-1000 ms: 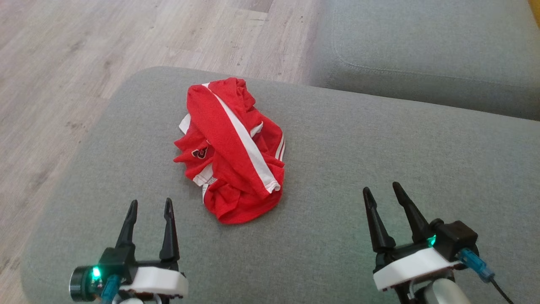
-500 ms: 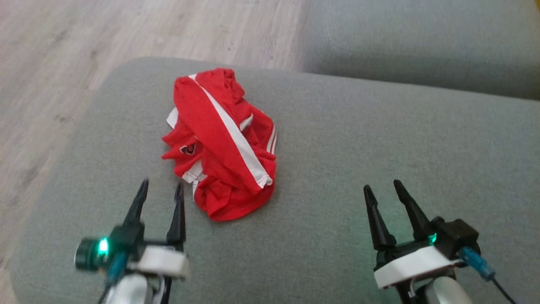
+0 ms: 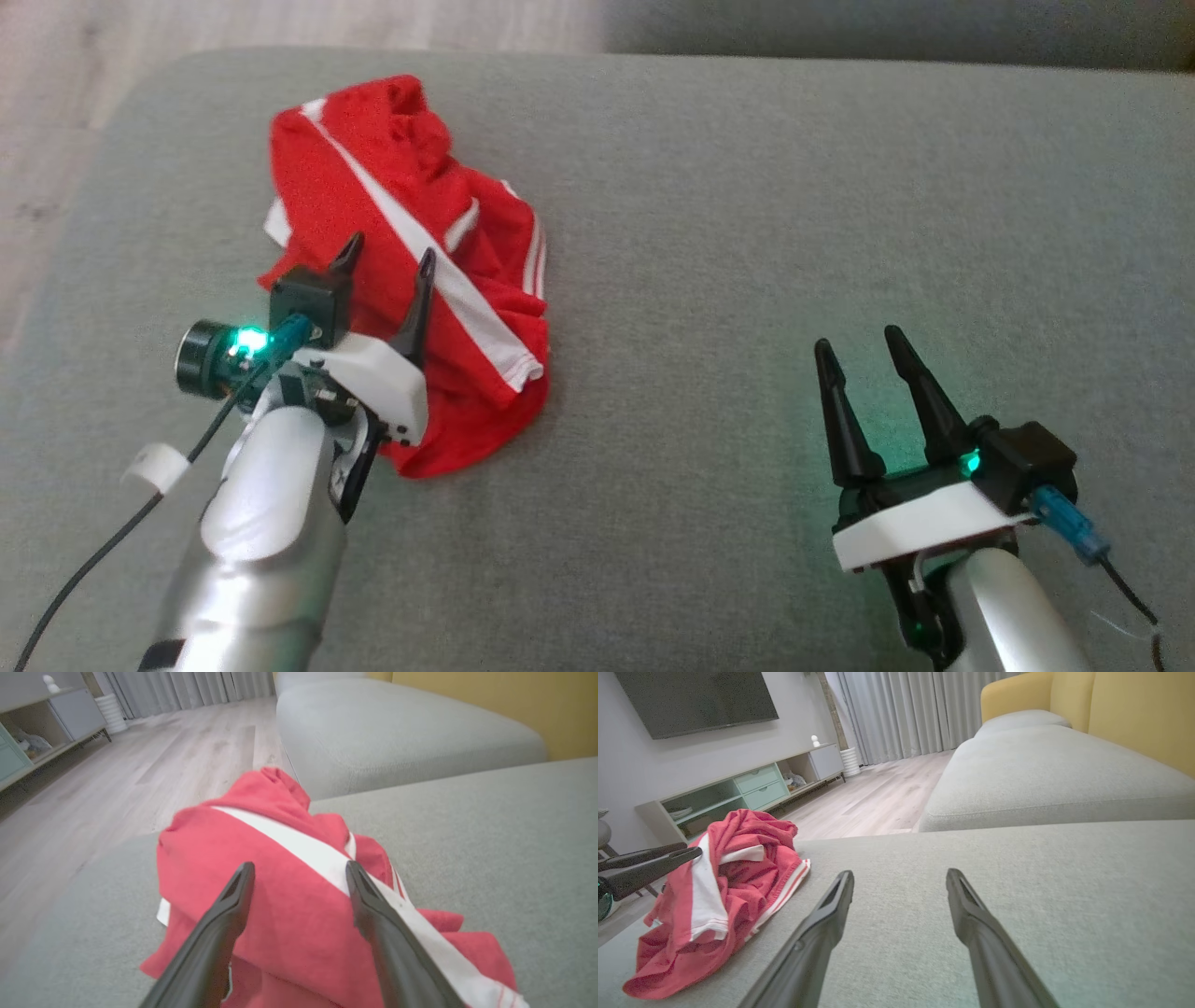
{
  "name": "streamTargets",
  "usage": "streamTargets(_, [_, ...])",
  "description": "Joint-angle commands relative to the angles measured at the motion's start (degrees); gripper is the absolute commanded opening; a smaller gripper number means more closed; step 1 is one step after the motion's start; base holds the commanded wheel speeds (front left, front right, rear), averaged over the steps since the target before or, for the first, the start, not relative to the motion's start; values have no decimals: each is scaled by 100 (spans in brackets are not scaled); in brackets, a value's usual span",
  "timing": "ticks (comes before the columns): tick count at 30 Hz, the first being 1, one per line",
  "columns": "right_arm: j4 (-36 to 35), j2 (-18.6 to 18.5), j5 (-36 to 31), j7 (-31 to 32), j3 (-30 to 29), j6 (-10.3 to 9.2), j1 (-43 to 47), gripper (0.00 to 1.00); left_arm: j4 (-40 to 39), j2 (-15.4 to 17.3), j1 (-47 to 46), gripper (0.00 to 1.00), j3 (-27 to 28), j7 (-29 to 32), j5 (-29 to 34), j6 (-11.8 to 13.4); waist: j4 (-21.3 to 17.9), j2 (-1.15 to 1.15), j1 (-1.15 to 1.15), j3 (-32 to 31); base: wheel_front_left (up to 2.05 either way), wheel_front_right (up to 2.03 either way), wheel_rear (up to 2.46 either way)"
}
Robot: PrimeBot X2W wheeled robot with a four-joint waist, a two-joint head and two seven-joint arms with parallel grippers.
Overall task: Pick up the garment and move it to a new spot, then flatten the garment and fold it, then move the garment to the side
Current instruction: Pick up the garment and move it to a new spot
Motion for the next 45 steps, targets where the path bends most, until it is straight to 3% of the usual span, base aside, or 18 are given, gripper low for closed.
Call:
streamTargets(1, [-136, -30, 13, -62, 116, -4, -167, 100, -15, 228, -255, 100, 147, -1, -25, -22, -193, 0, -2, 191, 0, 0, 0])
streamTargets(7, [-103, -30, 14, -62, 75, -4, -251, 100, 697, 246, -462, 98, 80, -169, -75, -31, -316, 0, -2, 309, 0, 0, 0])
streamTargets(8, [-109, -30, 14, -62, 69, -4, -253, 100, 757, 236, -484, 41, 67, -221, -98, -38, -321, 0, -2, 303, 0, 0, 0])
streamTargets(9, [-108, -30, 14, -62, 66, -4, -249, 100, 799, 236, -501, 0, 51, -307, -106, -42, -325, 0, -2, 284, 0, 0, 0])
streamTargets(17, [-49, -30, 49, -62, 74, -4, -185, 100, 598, 349, -628, 0, 54, -1135, -100, 16, -330, 0, -2, 18, 0, 0, 0])
streamTargets(26, [-63, -30, 281, -62, 155, -4, -136, 100, -1332, 687, -724, 0, 101, -1365, -433, -87, -697, 0, -2, -345, 0, 0, 0])
streamTargets(36, [-207, -30, 554, -62, 321, -4, -268, 100, -3148, 955, -943, 0, -504, -248, -845, -116, -1590, 0, -2, -328, 0, 0, 0])
streamTargets(45, [-590, -30, 784, -62, 538, -4, -538, 100, -3224, 1023, -1017, 0, -984, 470, -1101, -118, -2753, 0, -2, 210, 0, 0, 0])
